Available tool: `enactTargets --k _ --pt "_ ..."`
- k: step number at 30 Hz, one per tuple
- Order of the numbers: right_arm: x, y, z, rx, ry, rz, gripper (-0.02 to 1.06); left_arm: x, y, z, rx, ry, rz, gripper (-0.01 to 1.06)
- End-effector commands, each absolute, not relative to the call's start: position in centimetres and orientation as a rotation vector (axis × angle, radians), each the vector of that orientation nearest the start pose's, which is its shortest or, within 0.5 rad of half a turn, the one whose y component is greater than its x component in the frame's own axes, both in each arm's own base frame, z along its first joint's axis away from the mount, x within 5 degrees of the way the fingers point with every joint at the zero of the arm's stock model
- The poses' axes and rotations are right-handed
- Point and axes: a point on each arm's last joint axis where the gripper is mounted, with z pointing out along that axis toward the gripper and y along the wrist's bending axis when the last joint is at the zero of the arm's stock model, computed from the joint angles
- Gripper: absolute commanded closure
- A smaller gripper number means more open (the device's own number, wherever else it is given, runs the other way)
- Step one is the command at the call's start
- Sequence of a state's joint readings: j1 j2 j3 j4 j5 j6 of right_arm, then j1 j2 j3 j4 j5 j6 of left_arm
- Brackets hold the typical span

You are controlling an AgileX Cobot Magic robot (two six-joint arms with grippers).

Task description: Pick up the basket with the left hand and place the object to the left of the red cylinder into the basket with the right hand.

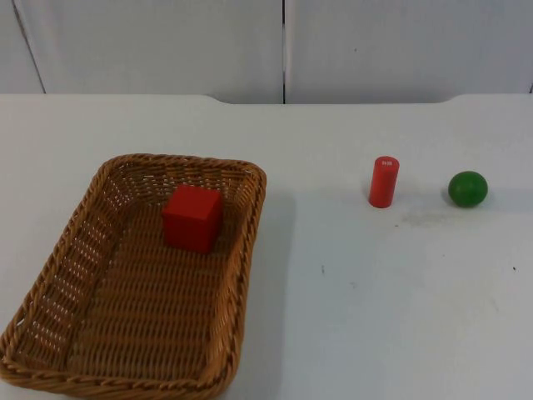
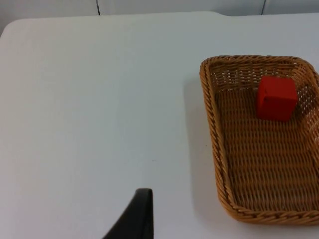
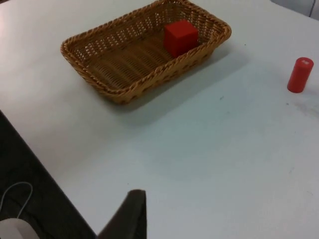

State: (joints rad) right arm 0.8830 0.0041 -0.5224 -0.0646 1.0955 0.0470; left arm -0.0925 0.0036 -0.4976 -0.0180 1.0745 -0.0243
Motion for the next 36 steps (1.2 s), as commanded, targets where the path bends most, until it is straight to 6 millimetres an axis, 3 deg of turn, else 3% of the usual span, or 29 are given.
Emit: enactTargets --k 1,36 --pt "-0.12 -0.85 27.99 -0.854 1.901 0.498 -0.01 -0.48 -0.10 27.43 0.079 2.065 -0.099 0.00" --pt "-0.13 -0.84 27.99 -0.873 1.890 0.488 -0.01 -0.48 -0.10 27.43 0.079 2.065 -0.099 0.00"
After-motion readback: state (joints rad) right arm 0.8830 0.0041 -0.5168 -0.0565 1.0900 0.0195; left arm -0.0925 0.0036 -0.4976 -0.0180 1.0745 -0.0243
